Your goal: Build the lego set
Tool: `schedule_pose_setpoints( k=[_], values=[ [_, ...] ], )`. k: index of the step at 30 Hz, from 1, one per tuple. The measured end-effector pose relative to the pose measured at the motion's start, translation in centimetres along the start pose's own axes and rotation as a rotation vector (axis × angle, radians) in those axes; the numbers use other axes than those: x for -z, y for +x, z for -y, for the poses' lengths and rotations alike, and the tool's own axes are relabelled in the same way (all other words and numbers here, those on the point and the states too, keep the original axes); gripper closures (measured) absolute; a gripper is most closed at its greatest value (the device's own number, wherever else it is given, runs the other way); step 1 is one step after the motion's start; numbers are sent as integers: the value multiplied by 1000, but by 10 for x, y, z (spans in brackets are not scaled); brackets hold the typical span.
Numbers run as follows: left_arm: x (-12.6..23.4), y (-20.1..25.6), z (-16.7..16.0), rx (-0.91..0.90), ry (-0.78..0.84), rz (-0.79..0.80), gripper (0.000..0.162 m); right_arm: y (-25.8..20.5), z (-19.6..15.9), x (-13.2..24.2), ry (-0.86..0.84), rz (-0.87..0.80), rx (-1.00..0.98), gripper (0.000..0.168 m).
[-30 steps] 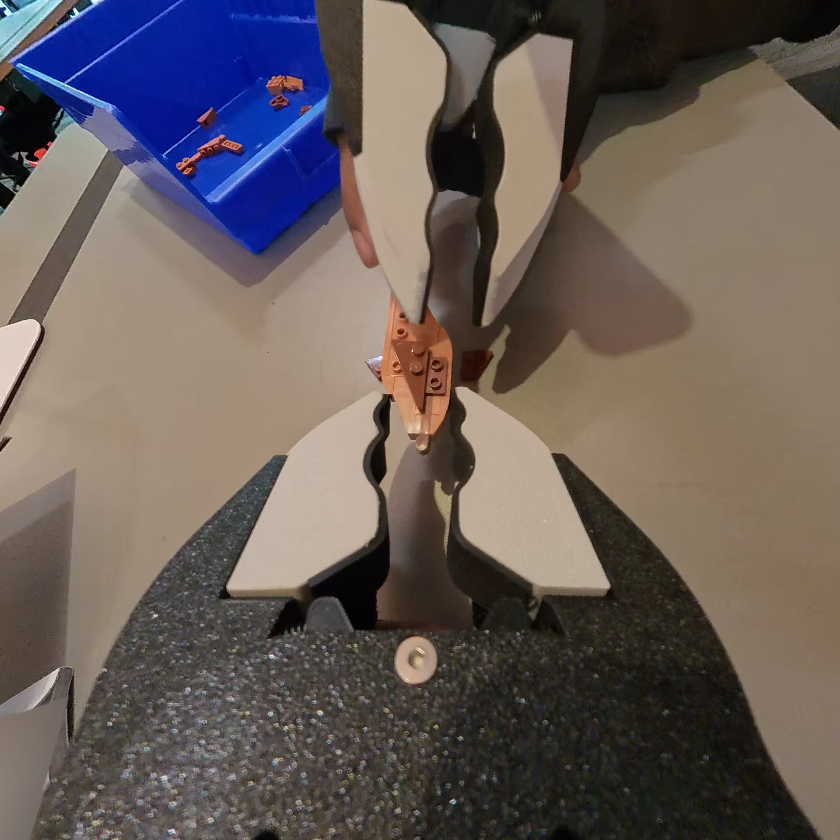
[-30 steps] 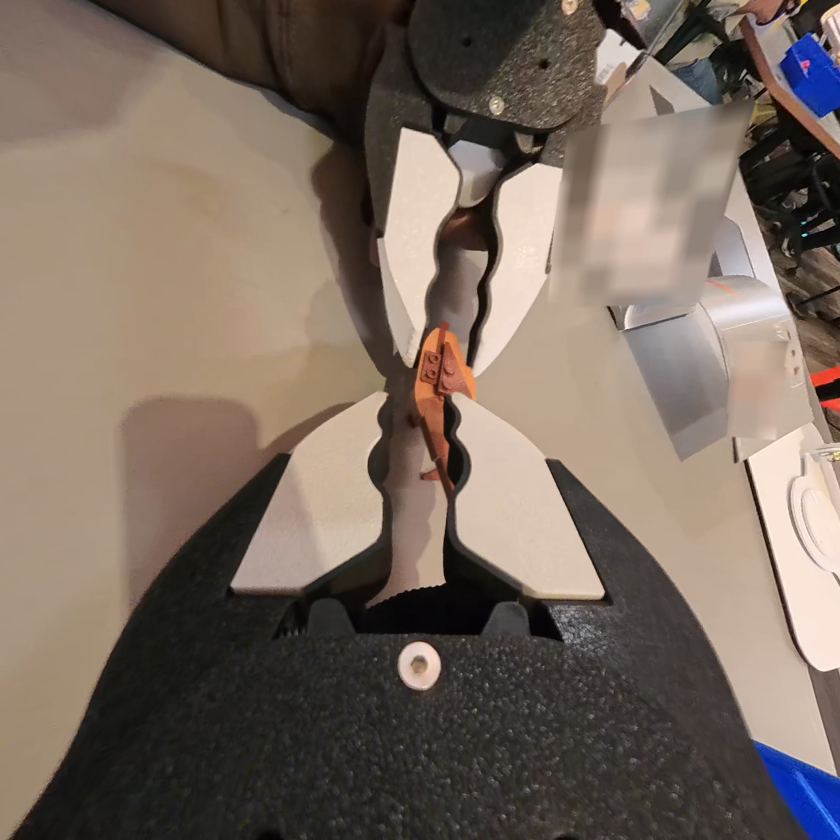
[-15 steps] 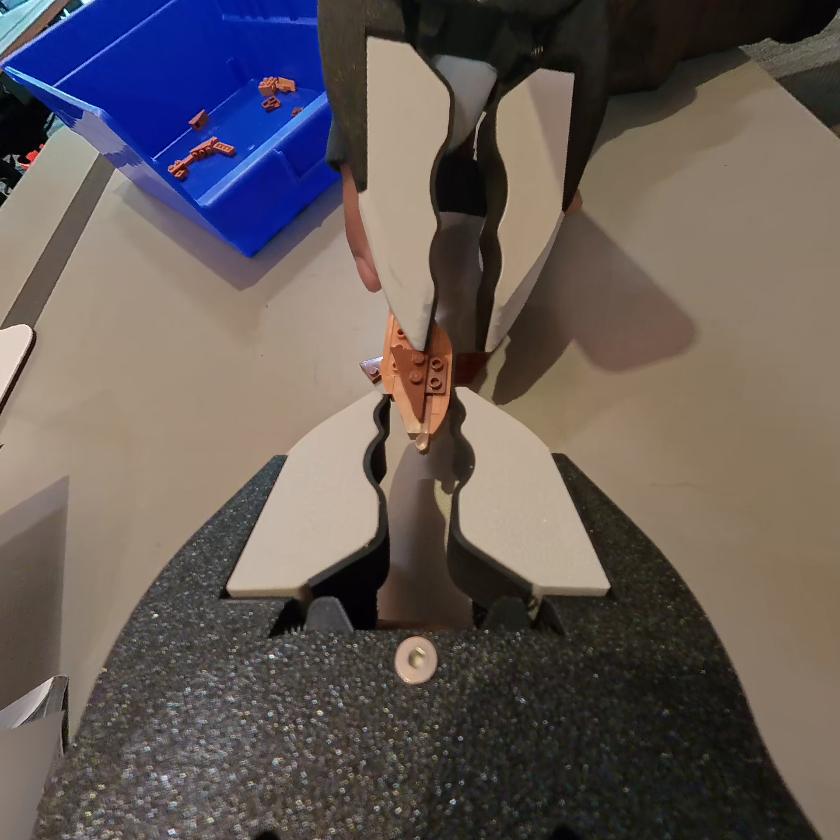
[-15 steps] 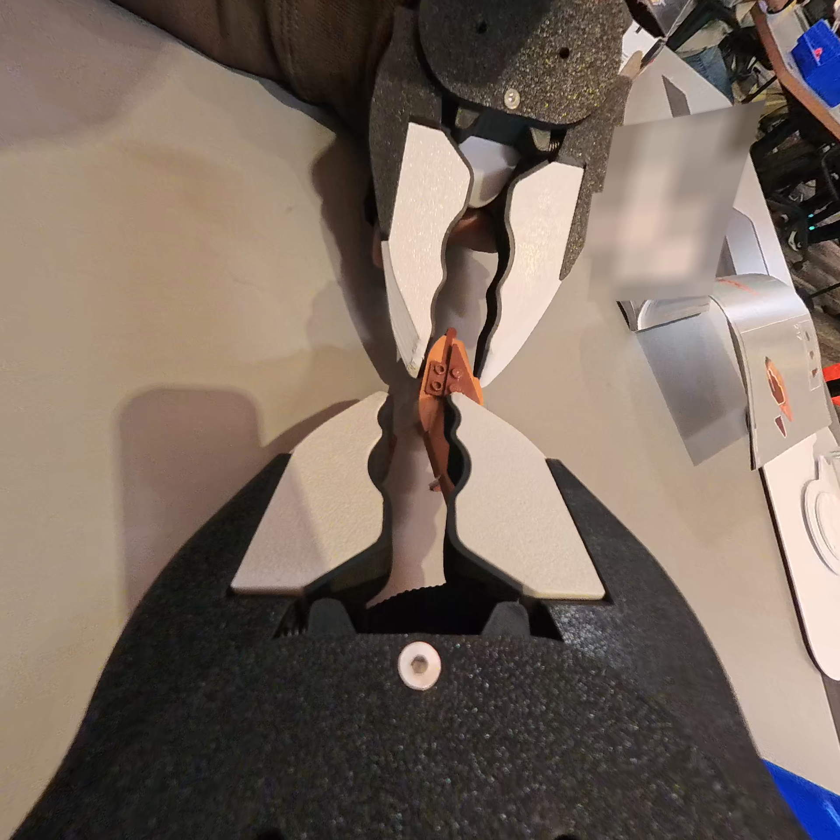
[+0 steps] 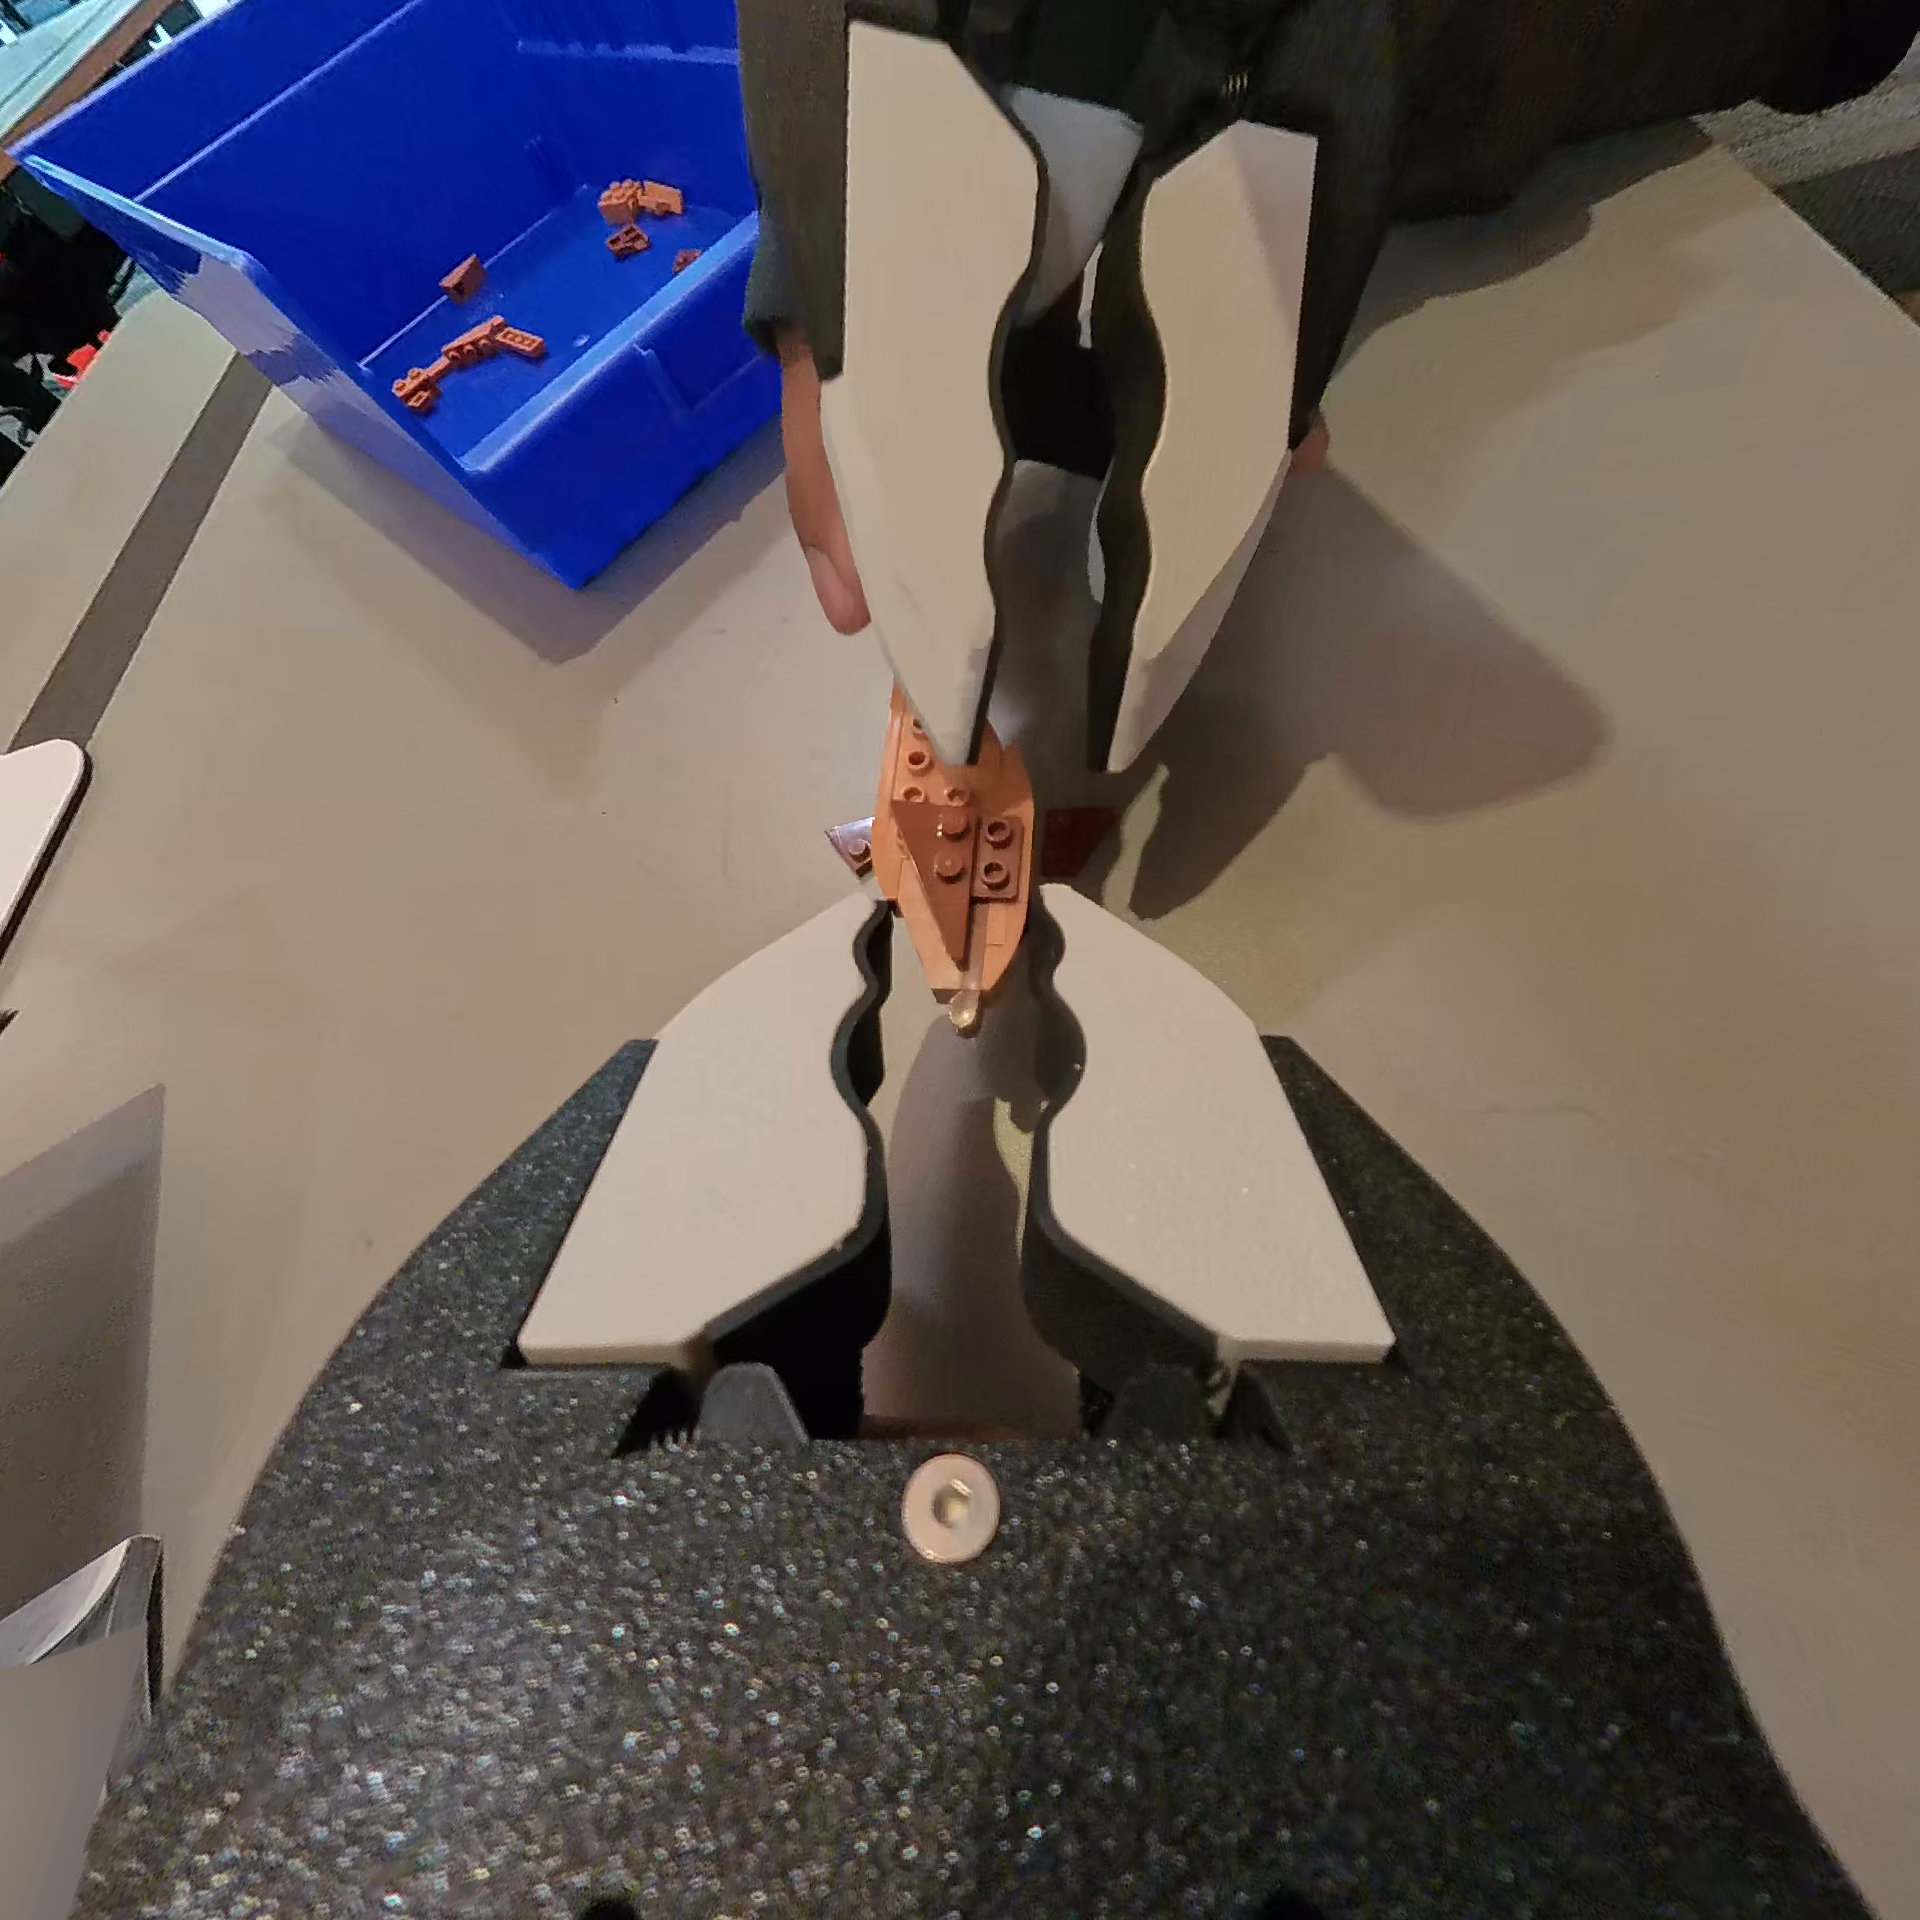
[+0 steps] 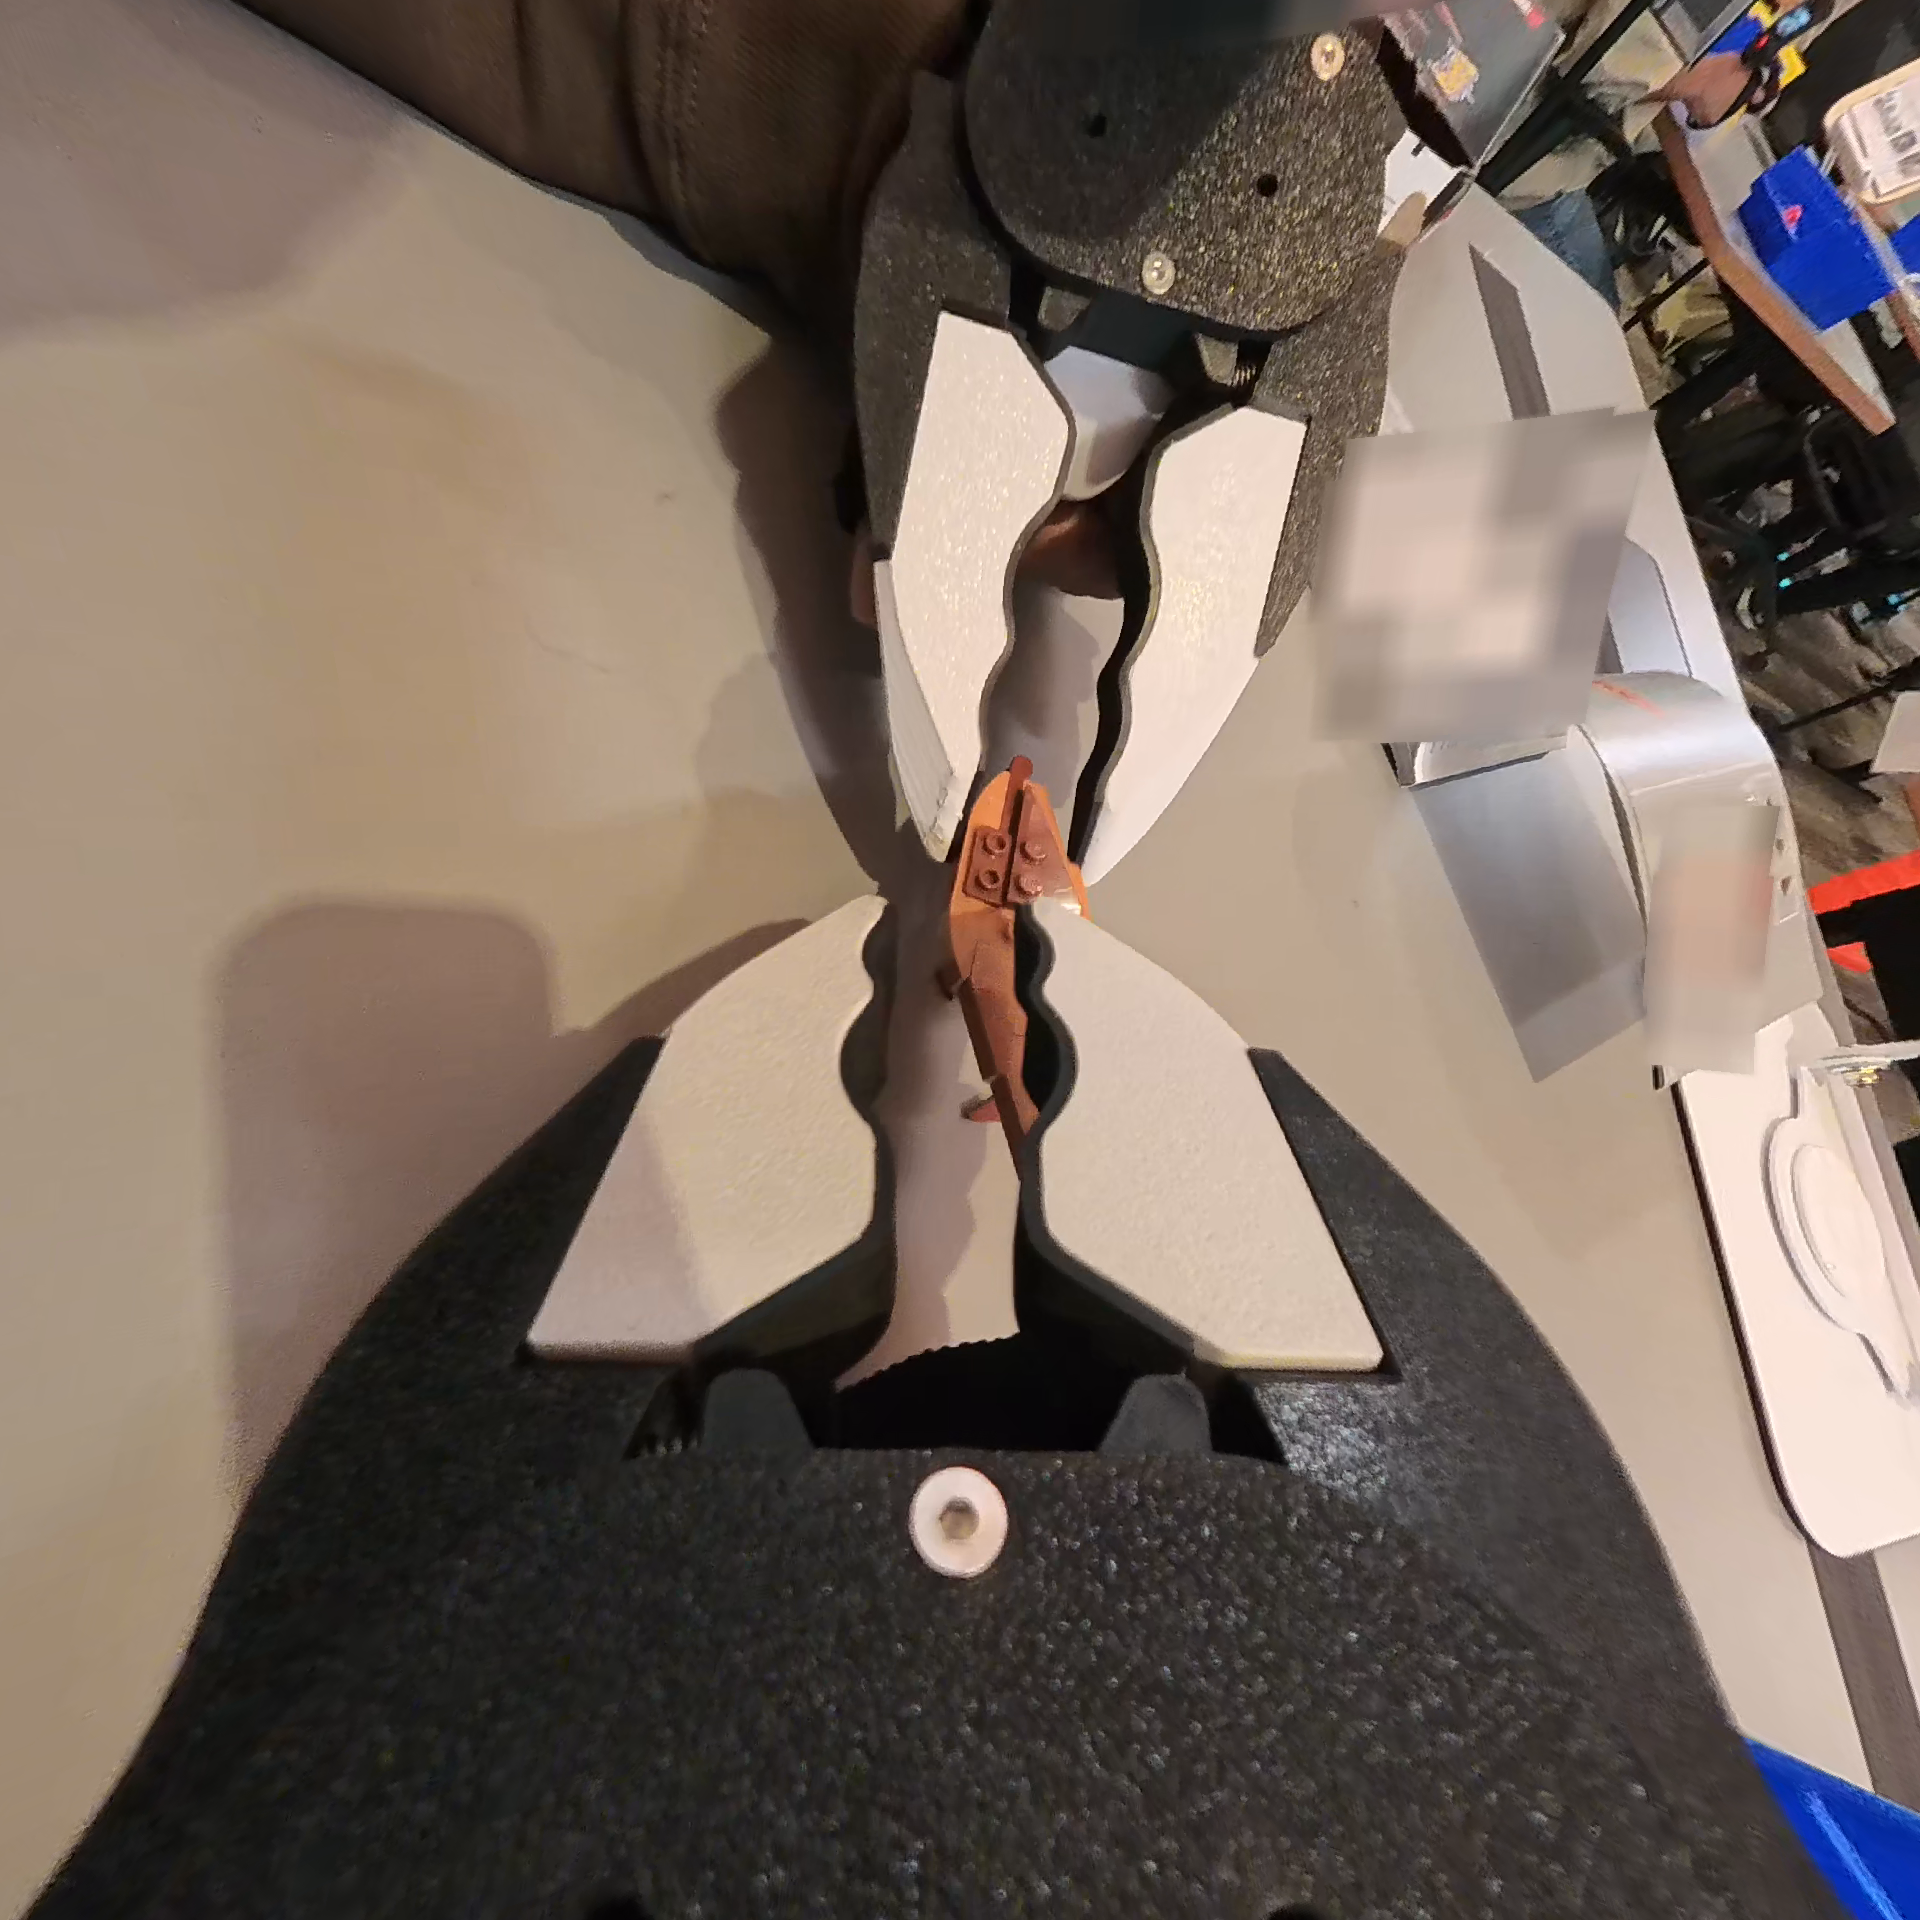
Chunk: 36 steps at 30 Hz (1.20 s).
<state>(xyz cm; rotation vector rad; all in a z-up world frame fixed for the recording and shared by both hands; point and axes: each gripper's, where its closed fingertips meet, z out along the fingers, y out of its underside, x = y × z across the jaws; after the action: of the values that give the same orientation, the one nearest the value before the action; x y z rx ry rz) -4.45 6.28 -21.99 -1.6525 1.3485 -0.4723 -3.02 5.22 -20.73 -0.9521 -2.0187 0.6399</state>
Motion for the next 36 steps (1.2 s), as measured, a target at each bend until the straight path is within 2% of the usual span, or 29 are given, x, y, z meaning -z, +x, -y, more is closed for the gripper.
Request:
schedule_pose_setpoints(
  k=[8, 12, 21, 36],
  values=[
    [3, -3, 0, 6, 2, 10, 137, 14, 3, 10, 79, -120, 115, 143],
    [6, -6, 1, 16, 4, 19, 137, 25, 5, 17, 88, -245, 259, 137],
    [9, -10, 3, 77, 5, 24, 137, 23, 5, 6, -5, -349, 533, 124],
    [13, -12, 12, 138, 18, 30, 137, 29, 6, -18, -176, -504, 814, 125]
  ],
)
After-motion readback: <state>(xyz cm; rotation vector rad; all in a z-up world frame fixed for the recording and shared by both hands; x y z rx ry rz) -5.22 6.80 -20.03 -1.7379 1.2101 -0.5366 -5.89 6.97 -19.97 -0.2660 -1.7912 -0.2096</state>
